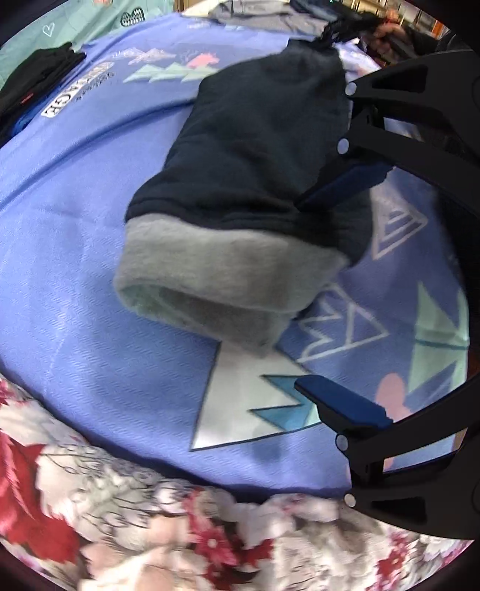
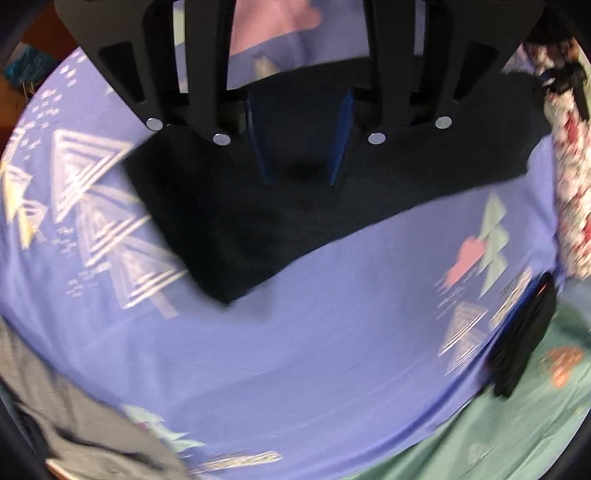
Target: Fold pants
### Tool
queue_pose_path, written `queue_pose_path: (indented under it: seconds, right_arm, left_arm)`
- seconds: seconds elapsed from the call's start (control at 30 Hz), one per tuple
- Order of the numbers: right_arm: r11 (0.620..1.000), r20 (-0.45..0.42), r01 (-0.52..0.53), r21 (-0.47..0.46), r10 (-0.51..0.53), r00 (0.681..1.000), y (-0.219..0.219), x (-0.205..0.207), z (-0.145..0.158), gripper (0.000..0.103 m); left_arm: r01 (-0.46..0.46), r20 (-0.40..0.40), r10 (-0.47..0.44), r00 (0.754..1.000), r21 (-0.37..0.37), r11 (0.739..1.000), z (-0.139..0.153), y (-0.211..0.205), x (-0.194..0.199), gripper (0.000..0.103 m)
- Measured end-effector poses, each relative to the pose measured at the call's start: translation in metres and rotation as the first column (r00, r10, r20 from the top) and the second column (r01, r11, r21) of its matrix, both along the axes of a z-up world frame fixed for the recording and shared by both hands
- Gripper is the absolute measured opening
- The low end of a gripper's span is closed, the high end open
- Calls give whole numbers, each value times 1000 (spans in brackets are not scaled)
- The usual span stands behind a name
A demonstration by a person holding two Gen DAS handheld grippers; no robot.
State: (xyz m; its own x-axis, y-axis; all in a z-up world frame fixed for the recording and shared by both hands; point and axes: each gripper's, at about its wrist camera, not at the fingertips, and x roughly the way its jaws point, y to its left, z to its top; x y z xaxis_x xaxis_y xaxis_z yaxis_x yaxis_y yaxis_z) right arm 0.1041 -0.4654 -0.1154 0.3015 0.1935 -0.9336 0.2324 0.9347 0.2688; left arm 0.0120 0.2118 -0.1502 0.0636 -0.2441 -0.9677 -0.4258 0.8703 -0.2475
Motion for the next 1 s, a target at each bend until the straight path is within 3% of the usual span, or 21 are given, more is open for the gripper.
queue_pose_path:
  seconds: [0.27, 0.37, 0.43, 0.53, 0.6, 0.67, 0.73, 0.87, 0.93, 0.97, 1.0]
  right_arm:
    - [989, -39, -144, 47, 145, 989, 50, 3, -9, 35]
    - [983, -33, -178, 43, 179, 983, 61, 4, -6, 35]
    - [981, -28, -190, 41, 192, 981, 64, 3, -5, 36]
    - [978, -22, -206, 37, 207, 978, 65, 0, -3, 36]
    - [978, -31, -207, 28, 208, 978, 66, 0, -6, 36]
    - [980, -55, -196, 22, 197, 979, 62, -1, -13, 36]
    - [983, -77, -185, 14, 186, 979, 58, -2, -19, 36]
    - [983, -82, -184, 24, 185, 979, 51, -6, -22, 36]
    - [982, -85, -188, 19, 189, 978, 51, -6, -23, 36]
    - [981, -87, -196, 11, 196, 977, 52, -5, -24, 36]
    - [980, -89, -199, 9, 198, 976, 53, -4, -24, 36]
  left_arm:
    - [-63, -42, 58, 997, -149, 987, -9, -14, -20, 87]
    - [-95, -45, 88, 995, -182, 979, -16, -21, -12, 58]
    - [-121, -47, 113, 992, -236, 964, -21, -23, -8, 33]
    - [-130, -12, 130, 991, -224, 966, -17, -24, -5, 10]
    - [-102, 37, 110, 993, -174, 979, -4, -25, -5, 7]
    - [-71, 65, 80, 995, -125, 990, 9, -28, -2, 6]
    - [-61, 88, 74, 993, -146, 987, 23, -23, 1, 6]
    - [-19, 67, 27, 997, -124, 992, 21, -29, 6, 7]
    - [27, 49, -24, 998, -53, 998, 8, -33, 11, 27]
    - [38, 18, -39, 999, 26, 999, -2, -32, 14, 37]
    - [32, -7, -32, 999, 57, 998, -10, -29, 15, 60]
